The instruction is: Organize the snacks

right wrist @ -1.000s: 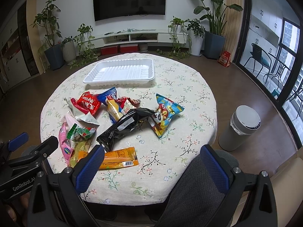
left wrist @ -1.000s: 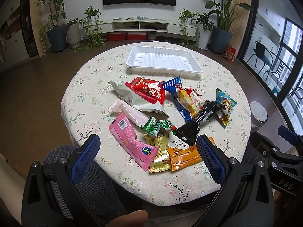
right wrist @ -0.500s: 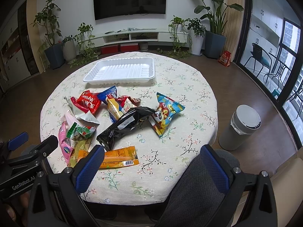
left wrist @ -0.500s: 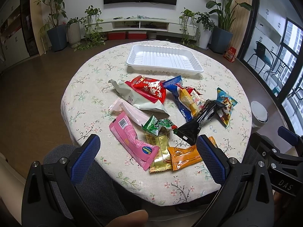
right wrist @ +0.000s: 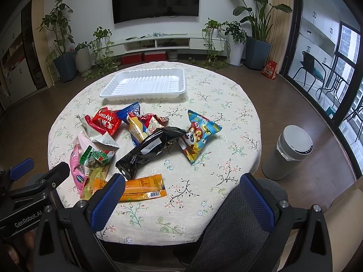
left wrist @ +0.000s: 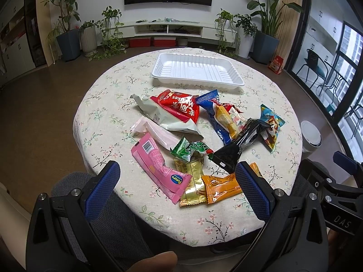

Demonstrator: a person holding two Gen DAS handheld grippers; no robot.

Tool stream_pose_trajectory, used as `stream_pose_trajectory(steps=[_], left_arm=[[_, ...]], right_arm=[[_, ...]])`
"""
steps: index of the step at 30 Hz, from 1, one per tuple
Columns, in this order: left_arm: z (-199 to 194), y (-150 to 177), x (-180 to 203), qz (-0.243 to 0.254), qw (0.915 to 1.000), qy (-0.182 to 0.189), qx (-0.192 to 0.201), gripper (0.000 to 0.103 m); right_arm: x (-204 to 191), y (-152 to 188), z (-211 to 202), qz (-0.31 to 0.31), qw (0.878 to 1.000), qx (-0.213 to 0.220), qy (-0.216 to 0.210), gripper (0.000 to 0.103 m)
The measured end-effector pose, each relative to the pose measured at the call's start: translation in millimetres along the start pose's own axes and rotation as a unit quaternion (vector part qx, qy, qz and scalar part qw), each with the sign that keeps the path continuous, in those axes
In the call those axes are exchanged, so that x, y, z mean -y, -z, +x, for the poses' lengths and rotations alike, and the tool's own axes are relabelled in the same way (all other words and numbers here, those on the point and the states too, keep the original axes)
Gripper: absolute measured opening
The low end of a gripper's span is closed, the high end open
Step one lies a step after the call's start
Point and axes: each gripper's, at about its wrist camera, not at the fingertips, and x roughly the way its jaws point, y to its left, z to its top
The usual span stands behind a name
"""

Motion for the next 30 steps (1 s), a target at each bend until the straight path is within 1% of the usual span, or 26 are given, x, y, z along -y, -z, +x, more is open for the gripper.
stream_pose_trajectory(steps=[9, 13, 16, 17, 19, 21, 23, 24, 25, 26, 27, 28, 29, 30], left_arm=[[1, 1, -1, 0.0, 1.0, 0.0, -0.001, 0.103], [1, 1, -1, 0.0, 1.0, -0.001, -0.001, 0.103], [6, 9, 0, 0.013, 0.9997, -0.018, 0.012, 0.103], [6, 10, 1, 0.019, 0.9995, -0.018, 0.019, 0.103], [2, 15, 2, 0.031, 0.9985, -0.008, 0.044, 0.103], [-2, 18, -3, 0.029, 0.9974, 0.019, 0.064, 0.103], [-1, 16, -10, 0.032, 0.9939, 0.078, 0.072, 0.103], [1, 17, -14, 0.037, 0.9903, 0.111, 0.075, 0.103], [1, 17, -17, 0.044, 0.9877, 0.125, 0.083, 0.103], [1, 16, -20, 0.052, 0.9872, 0.122, 0.089, 0.103], [3, 16, -23, 0.058, 0.9895, 0.108, 0.076, 0.103], [10, 15, -27, 0.053, 0.9945, 0.082, 0.039, 0.103], [17, 13, -36, 0.03, 0.9973, 0.066, 0.01, 0.103], [20, 12, -45, 0.008, 0.9976, 0.069, 0.003, 0.103]], right_arm=[[0, 0, 0, 0.0, 1.0, -0.002, 0.0, 0.103], [-2, 7, 5, 0.001, 1.0, -0.007, -0.004, 0.103], [0, 8, 7, 0.003, 1.0, -0.01, -0.012, 0.103], [1, 5, 6, 0.002, 1.0, -0.011, -0.015, 0.103], [5, 0, 3, -0.004, 1.0, -0.004, -0.028, 0.103], [11, -4, -3, -0.009, 0.999, 0.01, -0.053, 0.103], [19, -7, -9, -0.008, 0.995, 0.029, -0.098, 0.102], [24, -8, -12, -0.006, 0.991, 0.037, -0.127, 0.102], [28, -10, -14, -0.004, 0.987, 0.039, -0.158, 0.102], [33, -12, -14, -0.001, 0.981, 0.035, -0.189, 0.102], [35, -13, -14, 0.001, 0.978, 0.03, -0.208, 0.102], [38, -13, -11, 0.006, 0.972, 0.019, -0.235, 0.102], [39, -12, -8, 0.009, 0.967, 0.005, -0.255, 0.102], [39, -13, -5, 0.013, 0.963, -0.006, -0.27, 0.1]])
